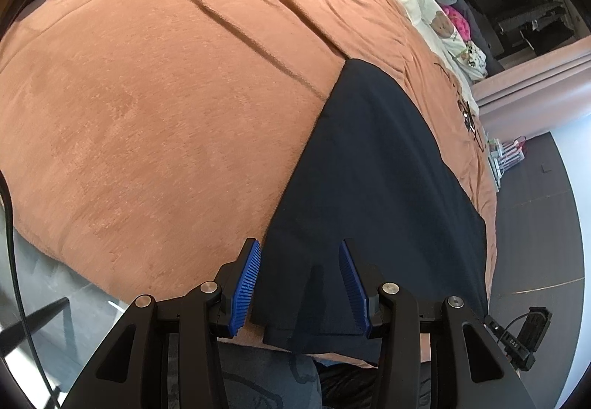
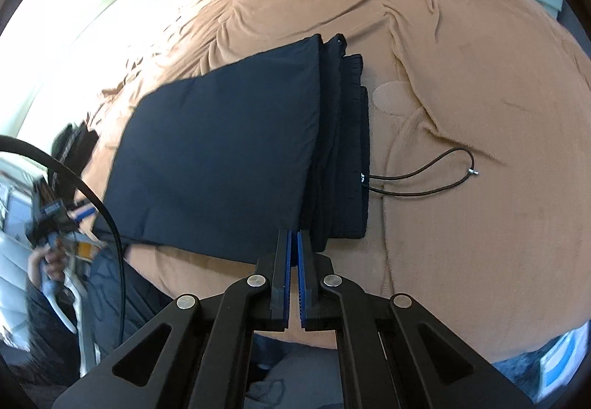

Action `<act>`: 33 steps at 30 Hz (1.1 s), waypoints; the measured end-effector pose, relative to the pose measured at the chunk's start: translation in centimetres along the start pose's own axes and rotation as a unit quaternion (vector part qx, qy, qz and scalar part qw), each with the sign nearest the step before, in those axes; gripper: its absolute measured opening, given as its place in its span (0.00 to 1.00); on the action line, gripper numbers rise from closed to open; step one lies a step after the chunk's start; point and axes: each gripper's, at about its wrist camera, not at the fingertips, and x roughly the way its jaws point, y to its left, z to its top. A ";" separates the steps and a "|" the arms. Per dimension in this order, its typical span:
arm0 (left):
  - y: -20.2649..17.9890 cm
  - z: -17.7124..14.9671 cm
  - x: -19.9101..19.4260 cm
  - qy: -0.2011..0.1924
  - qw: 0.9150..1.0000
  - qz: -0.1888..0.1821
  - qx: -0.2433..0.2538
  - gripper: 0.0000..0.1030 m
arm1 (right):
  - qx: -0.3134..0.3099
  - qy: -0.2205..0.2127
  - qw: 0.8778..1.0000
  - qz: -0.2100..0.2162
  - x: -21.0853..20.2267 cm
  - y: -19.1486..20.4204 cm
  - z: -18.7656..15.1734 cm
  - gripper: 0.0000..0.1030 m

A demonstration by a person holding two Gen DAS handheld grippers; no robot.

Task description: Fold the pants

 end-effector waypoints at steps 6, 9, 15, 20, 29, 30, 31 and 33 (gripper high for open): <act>-0.3 0.8 0.0 -0.001 1.000 0.004 0.007 0.45 | 0.007 -0.021 0.999 0.023 -0.3 -0.6 2.2 0.17; -0.4 1.3 0.1 -0.001 1.000 0.007 0.010 0.45 | 0.016 -0.039 0.999 0.034 0.0 -1.1 4.3 0.37; -1.0 2.8 0.6 0.002 1.000 0.018 0.018 0.45 | 0.044 -0.064 0.995 0.066 1.8 -2.2 9.2 0.37; -1.5 4.1 1.5 0.010 0.999 0.026 0.025 0.45 | 0.064 -0.058 0.993 0.081 4.3 -3.0 12.5 0.37; -2.2 6.1 3.4 0.023 0.998 0.038 0.033 0.45 | 0.075 -0.040 0.994 0.063 8.6 -3.9 14.9 0.37; -2.2 6.3 3.7 0.025 0.998 0.041 0.034 0.45 | 0.074 -0.035 0.995 0.060 9.1 -3.6 15.4 0.37; -2.3 6.5 4.0 0.027 0.998 0.044 0.036 0.45 | 0.072 -0.030 0.995 0.058 9.8 -3.5 15.6 0.37; -2.3 6.9 4.6 0.032 0.998 0.050 0.038 0.45 | 0.071 -0.026 0.995 0.058 10.7 -3.4 15.6 0.37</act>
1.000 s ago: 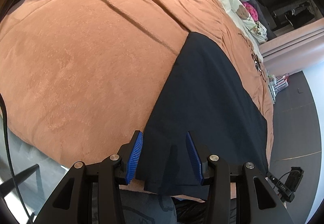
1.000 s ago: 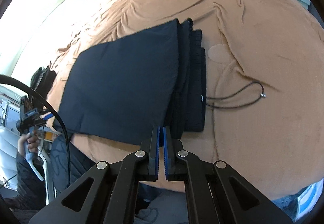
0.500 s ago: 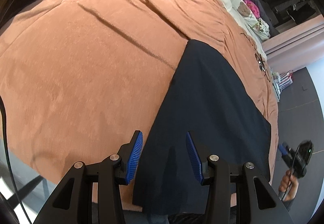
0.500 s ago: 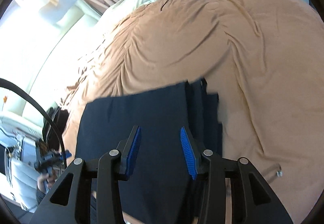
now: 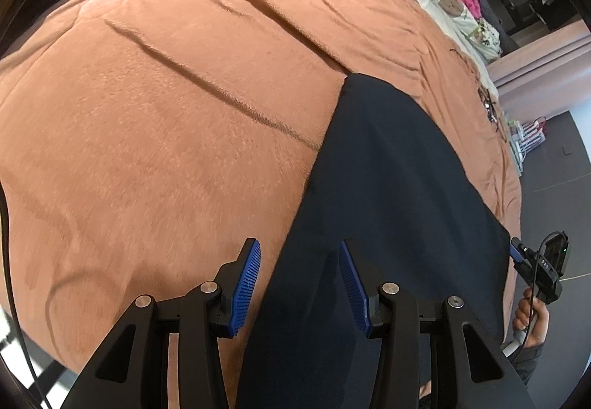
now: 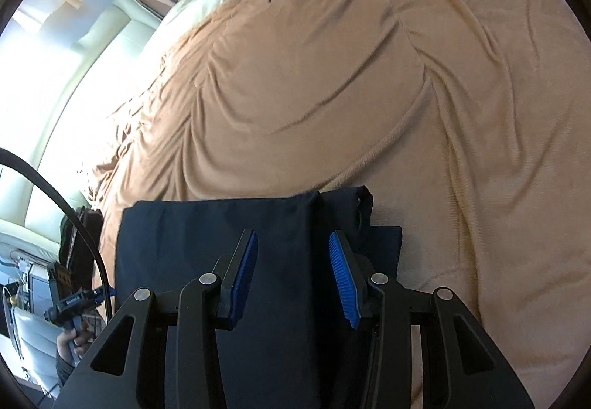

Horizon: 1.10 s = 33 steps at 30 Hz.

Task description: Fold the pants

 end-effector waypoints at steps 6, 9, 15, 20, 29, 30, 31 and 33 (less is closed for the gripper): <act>-0.5 1.2 1.3 0.009 1.000 0.014 0.012 0.45 | -0.025 0.006 1.000 -0.006 1.7 0.3 1.2 0.00; -0.9 1.9 1.8 0.010 1.000 0.019 0.017 0.45 | -0.022 -0.021 1.000 0.007 0.4 0.3 1.2 0.00; -1.9 3.0 2.9 0.013 0.999 0.027 0.033 0.45 | -0.014 -0.046 0.999 0.009 -1.7 -0.5 0.0 0.00; -2.8 3.3 3.9 0.013 0.998 0.037 0.055 0.45 | -0.001 -0.045 0.999 -0.016 -2.0 -1.1 -1.4 0.00; -4.1 3.8 4.5 0.012 0.996 0.042 0.081 0.30 | 0.009 -0.041 0.999 -0.012 -3.5 -1.2 -1.3 0.03; -4.2 3.8 4.6 0.013 0.996 0.042 0.083 0.30 | 0.014 -0.041 0.999 -0.009 -3.6 -1.5 -1.3 0.12; -4.3 3.9 4.6 0.013 0.995 0.044 0.085 0.30 | 0.019 -0.042 0.999 -0.008 -3.7 -1.8 -1.4 0.20; -4.5 3.9 4.7 0.015 0.995 0.046 0.086 0.30 | 0.024 -0.043 0.999 -0.004 -3.5 -2.2 -1.5 0.50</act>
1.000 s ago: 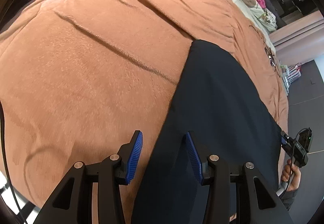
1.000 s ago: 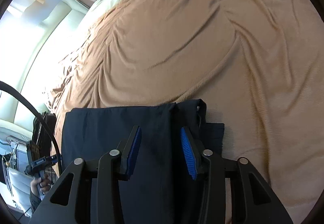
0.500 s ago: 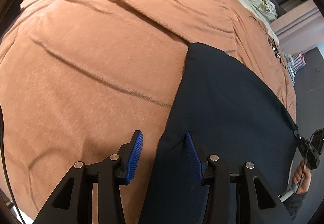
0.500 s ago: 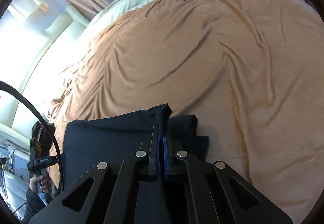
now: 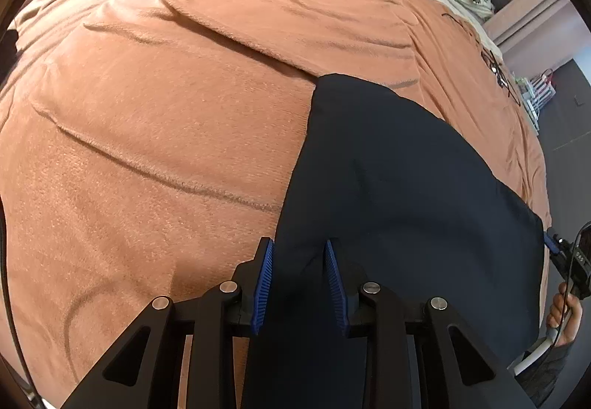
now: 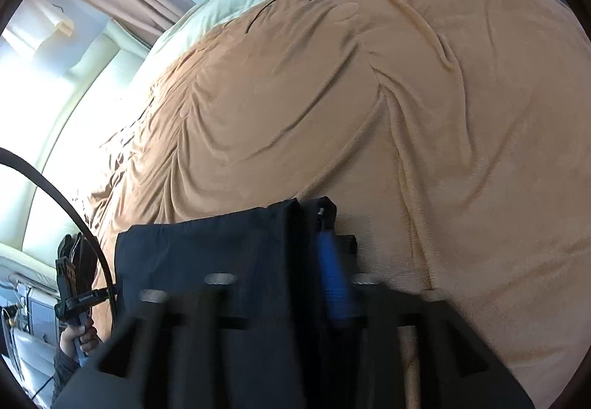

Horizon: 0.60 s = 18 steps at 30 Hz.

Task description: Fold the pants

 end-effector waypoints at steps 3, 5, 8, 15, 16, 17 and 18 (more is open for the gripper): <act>-0.1 0.1 0.0 0.001 1.000 -0.001 0.000 0.30 | 0.002 0.009 1.000 0.013 0.6 -0.2 -0.1 0.50; -0.1 0.2 0.0 0.001 1.000 0.000 0.000 0.30 | -0.001 0.022 1.000 0.011 1.4 -0.2 0.0 0.50; -0.2 0.2 0.0 0.001 1.000 0.000 0.000 0.30 | -0.018 0.038 0.999 0.005 2.4 0.2 0.2 0.48; -0.3 -0.5 -0.4 0.003 1.000 -0.005 -0.004 0.30 | -0.071 0.037 0.997 -0.013 2.1 1.3 1.2 0.04; -0.2 -0.7 -0.5 0.004 1.000 -0.007 -0.006 0.31 | -0.074 0.031 0.997 -0.014 1.7 1.3 1.4 0.04; 0.0 -1.0 -0.7 0.006 1.000 -0.009 -0.009 0.32 | -0.073 0.027 0.997 -0.017 1.5 1.2 1.5 0.04; 0.2 -1.4 -0.9 0.008 1.000 -0.011 -0.012 0.32 | -0.070 0.024 0.997 -0.020 1.4 0.9 1.6 0.04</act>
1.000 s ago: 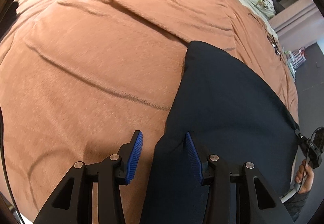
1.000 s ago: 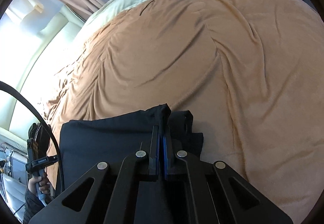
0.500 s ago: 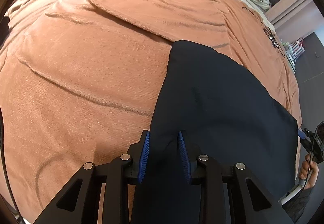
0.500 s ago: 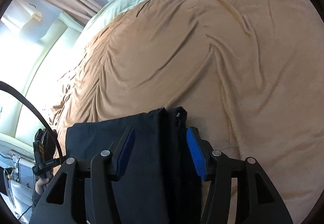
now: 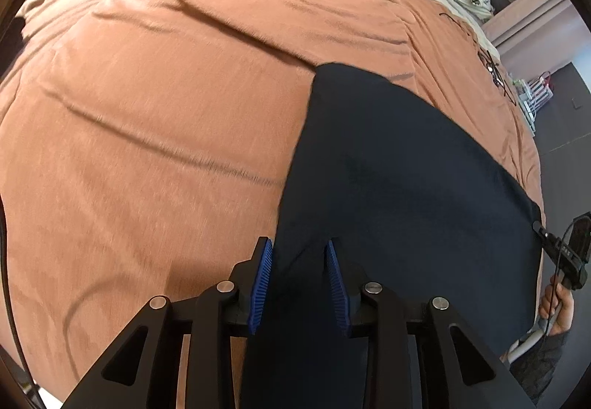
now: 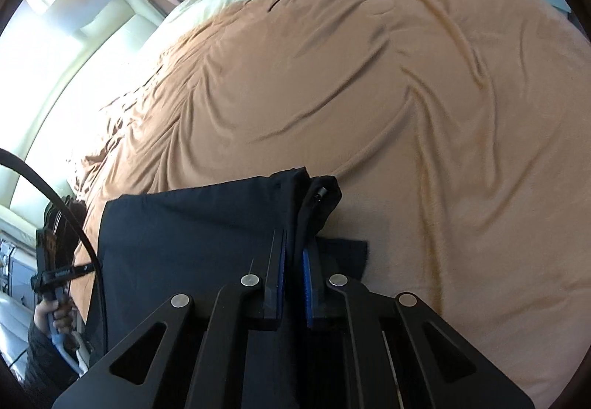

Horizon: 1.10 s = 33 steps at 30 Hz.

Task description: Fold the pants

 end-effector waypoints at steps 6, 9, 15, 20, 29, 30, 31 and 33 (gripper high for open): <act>1.6 -3.2 -1.1 0.017 0.999 -0.023 -0.018 0.34 | 0.011 0.006 1.000 -0.017 1.0 -0.8 -0.3 0.04; 2.5 -5.3 -1.8 0.019 0.998 -0.042 -0.033 0.34 | 0.013 0.008 1.000 -0.014 1.4 -0.6 -0.3 0.04; 4.0 -8.7 -3.0 0.022 0.994 -0.083 -0.068 0.34 | 0.028 -0.008 0.999 -0.036 -0.7 -1.0 -0.6 0.09; 4.9 -10.6 -3.7 0.019 0.989 -0.115 -0.088 0.34 | 0.035 -0.058 0.997 -0.043 -5.1 -0.3 -1.6 0.38; 6.4 -13.2 -4.7 -0.012 0.976 -0.171 -0.132 0.40 | -0.005 -0.089 0.995 -0.035 -8.1 4.6 -6.2 0.41; 6.4 -13.6 -4.7 -0.018 0.975 -0.177 -0.134 0.41 | -0.010 -0.087 0.996 -0.033 -8.2 4.9 -6.6 0.41; 6.4 -13.8 -4.8 -0.026 0.973 -0.183 -0.135 0.44 | -0.016 -0.084 0.996 -0.031 -8.0 5.5 -7.2 0.41; 6.5 -14.1 -4.9 -0.043 0.971 -0.190 -0.137 0.45 | -0.025 -0.078 0.996 -0.028 -7.6 6.4 -8.1 0.41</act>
